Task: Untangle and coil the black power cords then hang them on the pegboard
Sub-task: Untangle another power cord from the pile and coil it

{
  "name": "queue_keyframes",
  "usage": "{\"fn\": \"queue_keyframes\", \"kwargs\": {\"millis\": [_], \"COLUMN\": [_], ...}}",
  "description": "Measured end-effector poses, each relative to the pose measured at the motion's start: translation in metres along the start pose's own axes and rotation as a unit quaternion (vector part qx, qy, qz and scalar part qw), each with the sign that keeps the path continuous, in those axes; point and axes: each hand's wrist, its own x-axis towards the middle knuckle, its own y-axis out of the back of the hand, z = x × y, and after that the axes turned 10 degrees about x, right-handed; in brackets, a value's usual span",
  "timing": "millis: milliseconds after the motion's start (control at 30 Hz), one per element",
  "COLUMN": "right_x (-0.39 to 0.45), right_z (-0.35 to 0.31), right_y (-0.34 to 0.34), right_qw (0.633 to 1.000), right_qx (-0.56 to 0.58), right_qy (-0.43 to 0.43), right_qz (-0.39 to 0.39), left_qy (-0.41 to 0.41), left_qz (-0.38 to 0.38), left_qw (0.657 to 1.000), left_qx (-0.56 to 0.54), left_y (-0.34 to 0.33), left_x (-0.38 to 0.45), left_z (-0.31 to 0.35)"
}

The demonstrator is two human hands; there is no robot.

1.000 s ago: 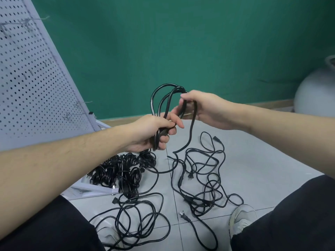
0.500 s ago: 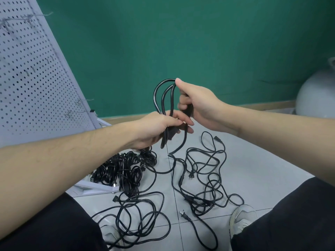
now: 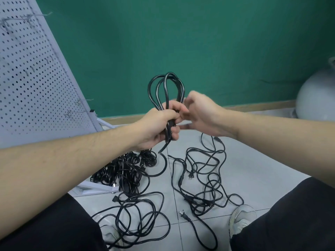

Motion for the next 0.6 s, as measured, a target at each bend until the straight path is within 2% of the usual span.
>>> {"fn": "queue_keyframes", "kwargs": {"millis": [133,200,267,367,600], "right_x": [-0.007,-0.010,-0.013,-0.014,-0.014], "right_z": [0.019,0.027,0.032,0.033,0.029], "right_y": [0.000,-0.004,-0.010,-0.016,-0.009], "right_qw": [0.987,0.957,0.936,0.933,0.948], "right_qx": [-0.102,-0.208,-0.259,-0.300,-0.267], "right_qy": [-0.071,-0.096,-0.095,-0.043,-0.116], "right_qz": [-0.100,-0.175,-0.220,-0.193,-0.127], "left_qy": [-0.017,-0.020,-0.017,-0.011,0.016], "left_qz": [0.051,0.073,0.095,0.133,0.236], "left_qw": [0.993,0.984,0.979,0.979,0.971], "left_qx": [-0.107,-0.159,-0.181,-0.152,-0.019], "left_y": [0.005,0.009,0.012,0.016,0.049], "left_x": [0.005,0.007,0.008,0.011,0.020], "left_z": [0.015,0.021,0.024,0.026,0.017]}}
